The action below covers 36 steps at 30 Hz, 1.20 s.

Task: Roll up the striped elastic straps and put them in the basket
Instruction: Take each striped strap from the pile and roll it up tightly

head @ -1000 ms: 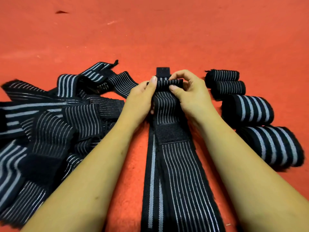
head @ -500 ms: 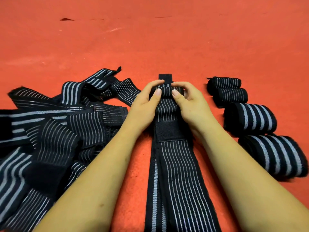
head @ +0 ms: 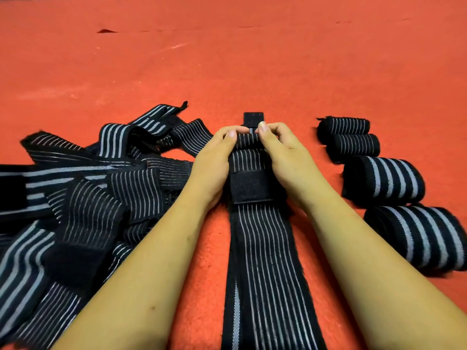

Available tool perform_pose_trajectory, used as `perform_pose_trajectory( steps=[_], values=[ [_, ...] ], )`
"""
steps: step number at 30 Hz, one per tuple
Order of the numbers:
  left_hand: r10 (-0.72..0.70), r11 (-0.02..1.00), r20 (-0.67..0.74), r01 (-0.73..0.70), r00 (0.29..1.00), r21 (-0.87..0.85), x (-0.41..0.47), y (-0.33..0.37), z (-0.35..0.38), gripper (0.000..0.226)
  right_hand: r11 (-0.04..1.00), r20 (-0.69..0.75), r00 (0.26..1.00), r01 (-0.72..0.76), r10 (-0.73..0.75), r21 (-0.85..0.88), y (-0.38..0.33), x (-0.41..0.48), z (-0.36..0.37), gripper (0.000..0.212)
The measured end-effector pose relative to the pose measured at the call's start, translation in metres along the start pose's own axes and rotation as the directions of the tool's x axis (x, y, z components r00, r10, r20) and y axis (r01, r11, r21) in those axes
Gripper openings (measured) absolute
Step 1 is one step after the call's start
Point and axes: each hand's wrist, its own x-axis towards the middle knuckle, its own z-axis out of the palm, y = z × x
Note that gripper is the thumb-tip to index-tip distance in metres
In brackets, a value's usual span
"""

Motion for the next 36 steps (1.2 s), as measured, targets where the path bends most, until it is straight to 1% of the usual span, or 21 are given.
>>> perform_pose_trajectory(
  steps=[2, 5, 7, 10, 12, 14, 16, 18, 19, 20, 21, 23, 24, 26, 28, 29, 31, 32, 34, 36],
  values=[
    [0.029, 0.999, 0.039, -0.029, 0.999, 0.021, 0.002, -0.002, -0.001, 0.026, 1.000, -0.067, 0.998, 0.019, -0.020, -0.018, 0.003, 0.002, -0.001, 0.023],
    [0.070, 0.991, 0.093, -0.080, 0.993, 0.108, 0.002, -0.003, 0.000, 0.028, 1.000, -0.081, 0.997, 0.019, -0.019, -0.004, 0.006, 0.005, -0.003, 0.011],
    [0.069, 0.982, 0.071, -0.081, 0.995, 0.168, 0.001, 0.000, 0.001, 0.025, 0.998, -0.073, 0.995, 0.066, -0.067, -0.008, 0.008, 0.007, -0.005, 0.015],
    [0.012, 0.976, 0.025, -0.017, 1.000, 0.216, 0.001, 0.001, 0.000, 0.039, 0.979, -0.056, 0.984, 0.162, -0.170, -0.122, 0.010, 0.006, -0.004, 0.024],
    [-0.019, 0.976, 0.009, 0.017, 1.000, 0.216, 0.001, 0.001, 0.001, 0.044, 0.971, -0.062, 0.983, 0.158, -0.171, -0.180, 0.012, 0.006, -0.003, 0.025],
    [-0.007, 0.983, -0.012, 0.009, 1.000, 0.185, 0.002, 0.000, 0.002, 0.037, 0.977, -0.059, 0.988, 0.132, -0.144, -0.168, 0.011, 0.006, -0.002, 0.024],
    [-0.003, 0.992, -0.023, 0.006, 1.000, 0.128, 0.003, -0.002, 0.002, 0.027, 0.985, -0.039, 0.990, 0.133, -0.138, -0.109, 0.008, 0.006, -0.001, 0.021],
    [0.012, 0.996, -0.017, -0.011, 1.000, 0.091, 0.004, -0.003, 0.001, 0.016, 0.992, -0.033, 0.993, 0.114, -0.116, -0.058, 0.004, 0.005, 0.001, 0.010],
    [0.033, 0.996, -0.004, -0.033, 0.999, 0.081, 0.004, -0.004, 0.000, 0.011, 0.995, -0.047, 0.995, 0.084, -0.087, -0.057, 0.004, 0.004, 0.002, 0.014],
    [0.057, 0.996, 0.018, -0.058, 0.998, 0.071, 0.005, -0.005, -0.002, 0.009, 0.996, -0.057, 0.996, 0.058, -0.062, -0.071, 0.005, 0.005, 0.002, 0.022],
    [0.078, 0.995, 0.045, -0.081, 0.996, 0.066, 0.005, -0.006, -0.004, 0.011, 0.995, -0.061, 0.997, 0.047, -0.052, -0.091, 0.006, 0.005, 0.002, 0.026],
    [0.094, 0.994, 0.082, -0.098, 0.992, 0.049, 0.005, -0.008, -0.005, 0.013, 0.994, -0.070, 0.996, 0.053, -0.060, -0.097, 0.009, 0.005, 0.001, 0.022],
    [0.095, 0.994, 0.080, -0.100, 0.992, 0.053, 0.005, -0.008, -0.005, 0.013, 0.996, -0.074, 0.995, 0.055, -0.061, -0.077, 0.009, 0.005, 0.000, 0.018],
    [0.086, 0.988, 0.052, -0.092, 0.995, 0.122, 0.006, -0.009, -0.003, 0.015, 0.995, -0.088, 0.992, 0.082, -0.087, -0.063, 0.009, 0.005, -0.003, 0.015],
    [0.037, 0.974, 0.031, -0.043, 0.999, 0.221, 0.005, -0.007, -0.001, 0.031, 0.988, -0.099, 0.987, 0.119, -0.129, -0.101, 0.009, 0.005, -0.004, 0.017],
    [-0.001, 0.972, 0.016, -0.003, 1.000, 0.237, 0.004, -0.006, 0.000, 0.039, 0.982, -0.096, 0.983, 0.141, -0.154, -0.126, 0.009, 0.006, -0.004, 0.018],
    [-0.072, 0.981, -0.006, 0.072, 0.997, 0.179, 0.004, -0.005, 0.000, 0.049, 0.970, -0.079, 0.978, 0.176, -0.191, -0.167, 0.010, 0.007, -0.003, 0.020],
    [-0.087, 0.988, -0.010, 0.088, 0.996, 0.130, 0.004, -0.004, 0.000, 0.048, 0.968, -0.063, 0.978, 0.185, -0.198, -0.168, 0.010, 0.007, -0.003, 0.021],
    [-0.059, 0.998, 0.001, 0.059, 0.998, 0.038, 0.004, -0.004, 0.000, 0.035, 0.973, -0.034, 0.981, 0.186, -0.192, -0.136, 0.011, 0.007, -0.003, 0.021],
    [0.010, 0.999, 0.026, -0.010, 1.000, -0.031, 0.005, -0.006, -0.001, 0.021, 0.982, -0.019, 0.985, 0.172, -0.174, -0.078, 0.010, 0.006, -0.004, 0.019]
  ],
)
